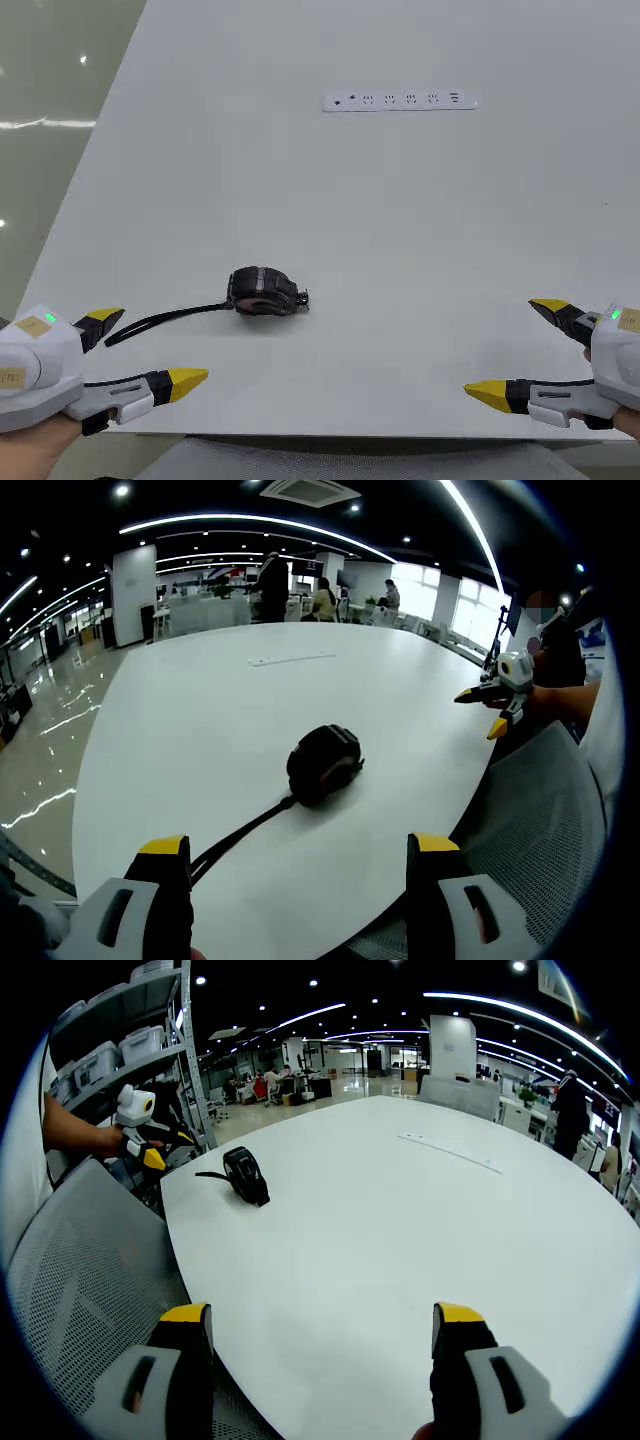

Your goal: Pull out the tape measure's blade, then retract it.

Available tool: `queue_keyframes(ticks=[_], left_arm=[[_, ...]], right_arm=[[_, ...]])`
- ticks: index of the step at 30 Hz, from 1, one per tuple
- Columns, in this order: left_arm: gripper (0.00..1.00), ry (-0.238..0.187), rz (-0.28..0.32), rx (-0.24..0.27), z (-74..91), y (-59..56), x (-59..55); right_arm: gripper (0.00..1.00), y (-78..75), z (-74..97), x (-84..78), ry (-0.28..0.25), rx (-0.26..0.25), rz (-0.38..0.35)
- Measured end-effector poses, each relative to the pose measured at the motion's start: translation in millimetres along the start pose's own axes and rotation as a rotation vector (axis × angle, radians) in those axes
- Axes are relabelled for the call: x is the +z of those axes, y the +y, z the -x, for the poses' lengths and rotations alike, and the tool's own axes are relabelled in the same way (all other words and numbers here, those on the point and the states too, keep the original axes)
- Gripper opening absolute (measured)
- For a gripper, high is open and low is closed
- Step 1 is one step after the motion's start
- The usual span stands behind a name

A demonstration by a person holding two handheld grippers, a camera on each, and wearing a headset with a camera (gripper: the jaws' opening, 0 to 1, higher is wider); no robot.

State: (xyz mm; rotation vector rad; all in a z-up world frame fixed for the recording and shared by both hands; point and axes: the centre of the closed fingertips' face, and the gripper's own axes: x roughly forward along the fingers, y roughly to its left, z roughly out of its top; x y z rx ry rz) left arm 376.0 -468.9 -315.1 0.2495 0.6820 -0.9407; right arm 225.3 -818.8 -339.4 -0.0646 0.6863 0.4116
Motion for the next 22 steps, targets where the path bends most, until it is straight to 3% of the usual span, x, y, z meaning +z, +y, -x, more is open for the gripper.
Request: queue_keyframes(ticks=[22], left_arm=[[0.86, 0.01, -0.005, -0.004, -2.7, -1.8, -2.8]], right_arm=[[0.91, 1.7, 2.9, 0.8, 0.002, -0.001, -0.006]])
